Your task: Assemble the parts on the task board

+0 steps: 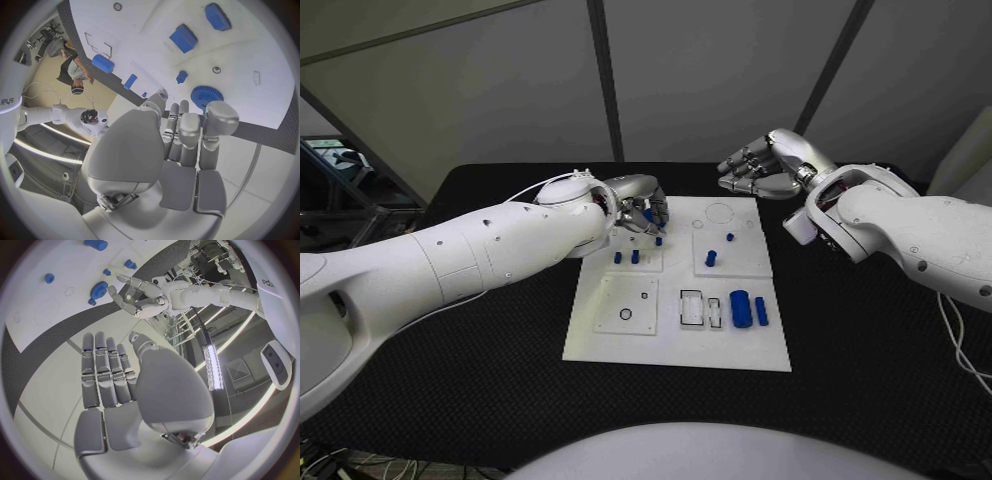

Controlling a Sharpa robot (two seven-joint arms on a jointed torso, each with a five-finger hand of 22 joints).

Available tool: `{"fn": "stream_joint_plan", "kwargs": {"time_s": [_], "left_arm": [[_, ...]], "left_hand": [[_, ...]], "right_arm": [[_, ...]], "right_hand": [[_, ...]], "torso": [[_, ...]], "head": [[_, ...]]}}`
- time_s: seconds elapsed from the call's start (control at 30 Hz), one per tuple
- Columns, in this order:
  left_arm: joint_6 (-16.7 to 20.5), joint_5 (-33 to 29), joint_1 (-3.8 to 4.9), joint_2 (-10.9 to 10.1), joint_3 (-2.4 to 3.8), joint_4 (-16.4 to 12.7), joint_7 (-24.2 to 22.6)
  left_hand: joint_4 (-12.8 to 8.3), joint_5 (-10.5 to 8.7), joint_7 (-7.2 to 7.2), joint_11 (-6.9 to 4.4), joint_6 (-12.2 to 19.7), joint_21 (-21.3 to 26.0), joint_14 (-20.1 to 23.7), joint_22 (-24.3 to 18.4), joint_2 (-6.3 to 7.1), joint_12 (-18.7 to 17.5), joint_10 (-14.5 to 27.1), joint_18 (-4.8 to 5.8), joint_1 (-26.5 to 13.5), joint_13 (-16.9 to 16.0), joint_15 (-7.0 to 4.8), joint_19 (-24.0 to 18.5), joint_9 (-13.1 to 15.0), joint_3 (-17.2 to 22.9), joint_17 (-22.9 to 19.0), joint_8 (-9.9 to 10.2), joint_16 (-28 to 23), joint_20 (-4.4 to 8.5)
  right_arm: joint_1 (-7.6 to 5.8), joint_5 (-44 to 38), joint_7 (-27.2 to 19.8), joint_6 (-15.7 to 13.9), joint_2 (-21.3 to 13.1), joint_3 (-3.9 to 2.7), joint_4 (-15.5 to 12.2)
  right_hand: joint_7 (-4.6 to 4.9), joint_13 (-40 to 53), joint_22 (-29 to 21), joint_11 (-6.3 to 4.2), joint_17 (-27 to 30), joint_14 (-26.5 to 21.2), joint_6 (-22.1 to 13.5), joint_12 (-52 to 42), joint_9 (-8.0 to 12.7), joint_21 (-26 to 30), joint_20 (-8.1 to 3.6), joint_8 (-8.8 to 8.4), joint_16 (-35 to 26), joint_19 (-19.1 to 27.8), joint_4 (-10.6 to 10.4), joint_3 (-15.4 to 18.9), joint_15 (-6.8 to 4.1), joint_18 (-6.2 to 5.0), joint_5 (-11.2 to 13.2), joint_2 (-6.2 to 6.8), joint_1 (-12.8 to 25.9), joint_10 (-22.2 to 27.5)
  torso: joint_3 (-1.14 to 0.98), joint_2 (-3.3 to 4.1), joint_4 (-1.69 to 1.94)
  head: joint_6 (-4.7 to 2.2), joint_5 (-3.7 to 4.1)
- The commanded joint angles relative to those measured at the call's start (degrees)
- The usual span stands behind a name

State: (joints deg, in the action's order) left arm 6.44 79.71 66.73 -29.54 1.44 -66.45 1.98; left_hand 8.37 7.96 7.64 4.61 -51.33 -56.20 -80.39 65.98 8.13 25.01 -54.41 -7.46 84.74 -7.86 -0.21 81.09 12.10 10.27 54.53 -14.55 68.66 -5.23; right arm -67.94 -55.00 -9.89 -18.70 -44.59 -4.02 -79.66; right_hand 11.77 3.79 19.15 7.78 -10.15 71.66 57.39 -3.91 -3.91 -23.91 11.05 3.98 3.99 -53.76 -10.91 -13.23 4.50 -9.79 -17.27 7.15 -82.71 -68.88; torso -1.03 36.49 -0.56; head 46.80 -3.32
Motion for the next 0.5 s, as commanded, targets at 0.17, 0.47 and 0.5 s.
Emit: {"fn": "stream_joint_plan", "kwargs": {"time_s": [0.17,0.47,0.5], "left_arm": [[-2.7,4.2,-0.07,1.1,-0.12,1.6,1.2],[-5.2,4.5,-0.23,2.1,-0.15,2.8,1.7],[-5.4,4.5,-0.24,2.2,-0.15,2.9,1.7]], "left_hand": [[0.0,-0.03,-0.18,-0.25,-0.9,-2.9,-1.2,2.2,0.05,-0.9,-0.8,1.38,-0.8,0.7,-0.14,1.2,-0.6,-0.5,0.7,0.7,1.3,0.01],[0.1,-0.02,-0.25,-0.37,-1.2,-4.7,-1.8,3.5,0.08,-1.3,-1.2,1.66,-1.1,1.0,-0.29,1.7,-0.9,-0.7,1.0,1.0,1.9,0.16],[0.1,-0.02,-0.26,-0.38,-1.2,-4.8,-1.8,3.6,0.07,-1.4,-1.3,1.67,-1.1,1.0,-0.3,1.8,-0.9,-0.7,0.9,1.1,1.9,0.17]], "right_arm": [[-0.1,0.0,-0.2,0.2,0.2,-0.04,-0.1],[-0.1,0.0,-0.2,0.2,0.4,-0.04,-0.1],[-0.1,0.0,-0.2,0.3,0.4,-0.04,0.0]], "right_hand": [[-0.05,0.0,-0.1,-0.01,0.1,-0.1,-0.2,0.1,0.0,0.3,0.1,-0.11,-0.3,-0.3,0.1,0.2,0.45,-0.62,-0.4,-0.13,0.6,0.5],[-0.05,0.0,-0.1,-0.01,0.1,-0.1,-0.2,0.1,0.0,0.3,0.1,-0.11,-0.3,-0.3,0.1,0.2,0.45,-0.62,-0.4,-0.13,0.6,0.5],[-0.05,0.0,-0.1,-0.01,0.1,-0.1,-0.2,0.1,0.0,0.3,0.1,-0.11,-0.3,-0.3,0.1,0.2,0.45,-0.62,-0.4,-0.13,0.6,0.5]], "torso": [[0.01,-0.02,0.01],[0.04,-0.02,0.1],[0.05,-0.05,0.1]], "head": [[0.04,-0.03],[0.31,-0.09],[0.39,-0.07]]}}
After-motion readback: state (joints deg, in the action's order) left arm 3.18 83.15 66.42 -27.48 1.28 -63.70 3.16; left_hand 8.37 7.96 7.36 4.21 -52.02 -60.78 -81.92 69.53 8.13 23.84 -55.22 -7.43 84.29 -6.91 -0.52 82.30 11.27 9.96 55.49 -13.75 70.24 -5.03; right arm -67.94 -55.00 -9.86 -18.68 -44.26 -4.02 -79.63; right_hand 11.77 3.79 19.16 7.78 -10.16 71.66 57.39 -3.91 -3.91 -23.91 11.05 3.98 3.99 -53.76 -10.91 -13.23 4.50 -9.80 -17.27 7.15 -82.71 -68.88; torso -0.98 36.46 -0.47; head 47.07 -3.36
